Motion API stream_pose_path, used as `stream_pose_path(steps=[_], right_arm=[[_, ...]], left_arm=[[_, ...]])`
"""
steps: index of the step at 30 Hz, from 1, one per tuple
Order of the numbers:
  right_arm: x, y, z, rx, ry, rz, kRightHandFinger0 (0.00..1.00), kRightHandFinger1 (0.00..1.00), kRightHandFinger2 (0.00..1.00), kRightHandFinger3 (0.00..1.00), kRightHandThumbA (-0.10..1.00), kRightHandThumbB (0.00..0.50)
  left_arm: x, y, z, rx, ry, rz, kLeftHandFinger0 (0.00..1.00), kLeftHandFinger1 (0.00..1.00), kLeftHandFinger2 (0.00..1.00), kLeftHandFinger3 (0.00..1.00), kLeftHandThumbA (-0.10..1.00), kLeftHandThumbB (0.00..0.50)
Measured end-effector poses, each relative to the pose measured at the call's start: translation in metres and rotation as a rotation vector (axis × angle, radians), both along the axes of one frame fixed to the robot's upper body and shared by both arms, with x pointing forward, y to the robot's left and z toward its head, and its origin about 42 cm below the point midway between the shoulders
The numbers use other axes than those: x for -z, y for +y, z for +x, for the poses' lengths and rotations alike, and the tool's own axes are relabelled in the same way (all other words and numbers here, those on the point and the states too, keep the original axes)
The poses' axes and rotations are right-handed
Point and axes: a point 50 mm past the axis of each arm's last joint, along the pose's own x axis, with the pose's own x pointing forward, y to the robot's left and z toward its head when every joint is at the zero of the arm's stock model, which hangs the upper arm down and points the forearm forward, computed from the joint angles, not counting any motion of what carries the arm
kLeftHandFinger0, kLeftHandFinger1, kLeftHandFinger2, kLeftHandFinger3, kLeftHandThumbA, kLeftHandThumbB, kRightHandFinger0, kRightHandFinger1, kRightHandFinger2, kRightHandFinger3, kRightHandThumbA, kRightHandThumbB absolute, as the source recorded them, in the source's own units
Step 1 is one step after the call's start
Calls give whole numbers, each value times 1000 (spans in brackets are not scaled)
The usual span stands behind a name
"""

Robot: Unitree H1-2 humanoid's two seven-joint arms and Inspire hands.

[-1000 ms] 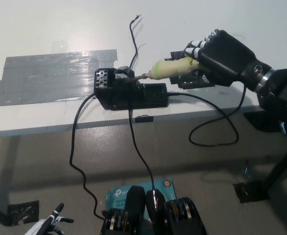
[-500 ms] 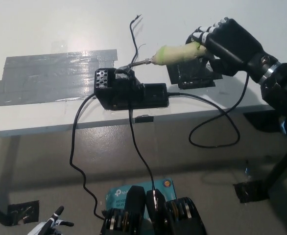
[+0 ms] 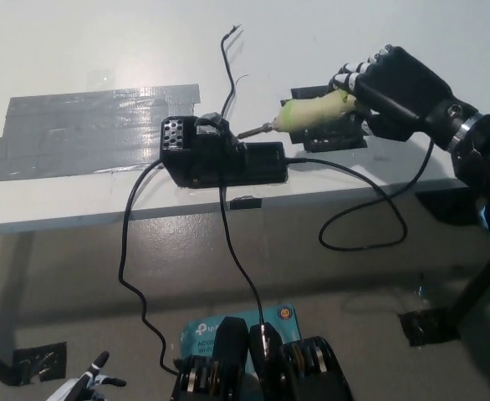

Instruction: The robot uses its right hand to grab and lift the soldering gun kept on the middle of the table and puts it in its base

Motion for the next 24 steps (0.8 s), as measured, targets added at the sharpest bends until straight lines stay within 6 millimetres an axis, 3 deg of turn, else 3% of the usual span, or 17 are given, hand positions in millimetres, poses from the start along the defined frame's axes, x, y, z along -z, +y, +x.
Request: stream_pose_path(steps=[7,13,16,17,18,20,22,24], right_arm=[[2,4,3,63,24,-16,0,152,595,517,-100,0],[3,9,5,98,38,2,0,138,548,409,-100,1],[2,9,6,110,39,7,0,176,595,391,-100,0],[1,9,6,113,39,10,1,262,604,379,-100,14],[0,8,7,118,38,16,0,155,459,403,-100,51],[-5,4,8,134,36,39,0,161,399,439,-100,75],[-9,1,8,142,35,62,0,176,236,435,-100,94],[-11,-1,9,146,35,74,0,172,176,427,-100,103]], left_arm=[[0,0,0,1,-1,0,0,41,333,666,1000,500],[1,0,-2,1,1,0,0,0,306,659,1000,500],[1,0,-4,-1,3,-1,0,27,319,650,1000,500],[2,0,-5,-1,4,-1,0,44,321,657,1000,500],[2,1,-5,-2,5,-1,0,59,332,665,1000,500],[2,1,-5,-2,5,-1,0,50,330,669,1000,500],[2,1,-5,-2,6,-1,0,10,310,659,1000,500],[3,1,-6,-2,8,0,0,0,289,646,1000,500]])
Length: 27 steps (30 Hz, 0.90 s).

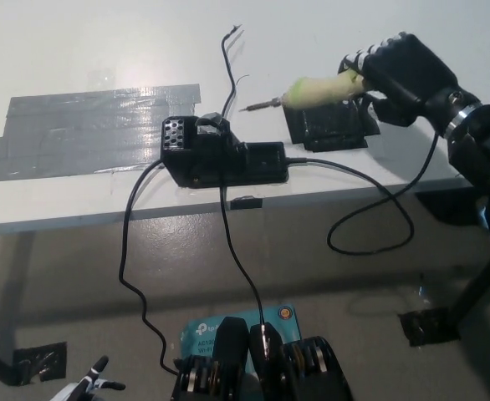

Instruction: The robot uses its right hand to grab and lift the soldering gun kept on the middle of the table and puts it in its base

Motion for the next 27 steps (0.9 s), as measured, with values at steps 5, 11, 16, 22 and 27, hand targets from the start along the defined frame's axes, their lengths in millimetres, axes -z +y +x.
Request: stream_pose_path(steps=[5,11,16,22,27], right_arm=[[-2,0,1,0,12,4,0,158,362,433,-100,58],[-17,4,4,-5,19,-10,0,119,549,486,-100,22],[-25,10,2,-28,20,-10,0,120,556,439,-100,0],[-22,14,1,-39,30,-16,0,174,590,416,-100,38],[-19,23,2,-49,37,-8,0,64,342,270,-100,82]], left_arm=[[0,0,0,0,-2,-1,0,0,268,647,1000,500],[1,1,-1,-2,-2,-2,0,0,245,621,1000,500],[1,1,-1,-2,-2,-2,0,0,256,631,1000,500],[1,0,-2,-2,-2,-3,0,23,284,653,1000,500],[1,0,-2,-1,-3,-4,0,32,282,671,1000,500]])
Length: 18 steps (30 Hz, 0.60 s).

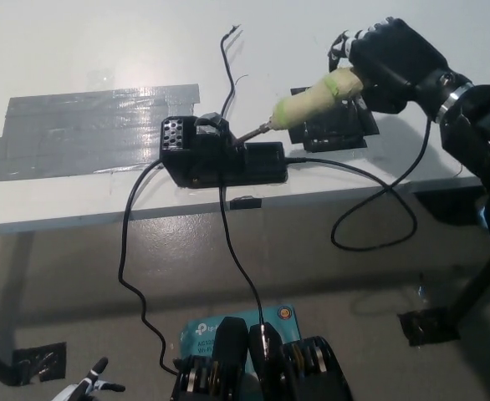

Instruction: The robot uses its right hand to grab and lift the soldering gun kept on the middle of the table and puts it in its base

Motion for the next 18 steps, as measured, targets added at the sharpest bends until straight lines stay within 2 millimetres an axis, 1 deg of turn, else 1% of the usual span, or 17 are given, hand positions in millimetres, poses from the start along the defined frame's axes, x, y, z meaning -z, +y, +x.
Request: stream_pose_path(steps=[1,2,3,4,5,6,7,9,10,11,12,13,15,16,17,18], right_arm=[[2,2,1,0,3,3,0,35,357,258,-100,80],[3,4,1,0,6,6,0,21,406,262,-100,85],[4,5,2,1,8,9,0,2,389,252,-100,107],[5,7,2,4,10,11,0,0,396,256,-100,101],[5,8,3,6,9,13,0,0,414,258,-100,103],[5,9,3,7,6,15,0,0,382,278,-100,97],[5,10,3,11,4,17,0,0,353,271,-100,104],[2,12,4,25,-5,26,0,0,339,253,-100,108],[1,13,5,31,-9,28,0,0,372,294,-100,23],[0,14,5,37,-17,30,0,1,387,286,-100,66],[-2,15,6,41,-25,33,0,0,336,245,-100,60],[-4,16,7,46,-34,39,0,0,299,234,-100,37],[-10,16,9,54,-52,50,0,0,283,225,-100,33],[-14,16,10,58,-60,53,0,0,274,229,-100,35],[-18,16,11,62,-68,56,0,0,288,228,-100,29],[-22,17,12,65,-75,58,0,0,295,239,-100,49]], left_arm=[[0,0,0,0,0,0,0,18,287,678,1000,500],[0,0,0,1,-1,0,0,13,289,679,1000,500],[0,0,-1,1,-2,-1,0,6,275,664,1000,500],[-1,0,-1,2,-2,-1,0,1,267,653,1000,500],[-1,0,-1,2,-2,-1,0,0,279,660,1000,500],[0,0,-1,2,-2,-1,0,0,285,659,1000,500],[0,0,-1,1,-2,0,0,0,280,655,1000,500],[0,-1,-1,3,-1,1,0,0,279,654,1000,500],[0,-1,-1,3,-1,1,0,3,285,659,1000,500],[0,-1,-1,4,-2,0,0,3,288,660,1000,500],[-1,-1,-2,4,-3,0,0,9,291,654,1000,500],[0,-1,-2,4,-2,0,0,21,284,646,1000,500],[0,-2,-2,4,-2,0,0,20,272,637,1000,500],[0,-2,-2,4,-2,0,0,1,265,639,1000,500],[0,-2,-2,4,-2,0,0,0,264,639,1000,500],[0,-2,-2,4,-2,0,0,6,271,653,1000,500]])
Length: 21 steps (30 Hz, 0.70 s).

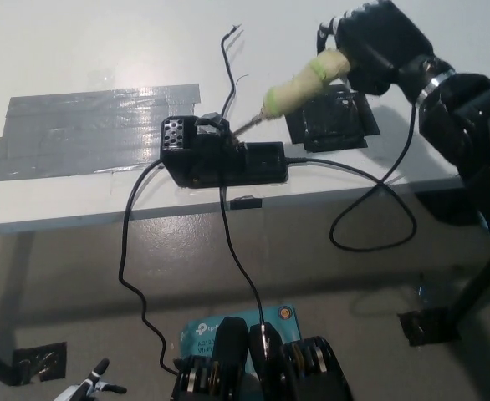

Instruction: The robot uses its right hand to grab and lift the soldering gun kept on the middle of the table and puts it in its base

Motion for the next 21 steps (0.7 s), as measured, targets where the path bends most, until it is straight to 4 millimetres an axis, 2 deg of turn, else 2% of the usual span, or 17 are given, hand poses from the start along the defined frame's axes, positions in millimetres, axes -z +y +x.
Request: stream_pose_path(steps=[3,5,7,11,13,16,17,19,21], right_arm=[[-11,1,2,8,-20,3,0,0,325,274,-100,80],[-15,1,2,10,-28,2,0,0,305,259,-100,111],[-17,0,3,16,-33,1,0,0,303,246,-100,117],[-20,-3,3,23,-38,-1,0,0,313,231,-100,106],[-20,-3,3,24,-38,-1,0,0,344,231,-100,90],[-23,-1,1,18,-46,1,0,0,348,210,-100,79],[-24,-1,1,17,-47,2,0,6,395,212,-100,90],[-24,0,1,15,-47,2,0,0,357,177,-100,98],[-23,1,1,14,-46,4,0,0,261,114,-100,106]], left_arm=[[0,0,0,1,-2,0,0,43,285,671,1000,500],[0,0,0,1,-1,0,0,42,292,674,1000,500],[0,0,-1,1,0,0,0,44,275,674,1000,500],[0,0,-1,0,-1,-1,0,43,277,665,1000,500],[0,0,-1,0,0,-1,0,46,336,706,1000,500],[0,-1,-1,1,0,0,0,35,327,691,1000,500],[0,-1,-1,2,0,0,0,36,326,691,1000,500],[0,-1,-2,3,0,1,0,46,322,696,1000,500],[0,-1,-3,4,-1,1,0,37,307,690,1000,500]])
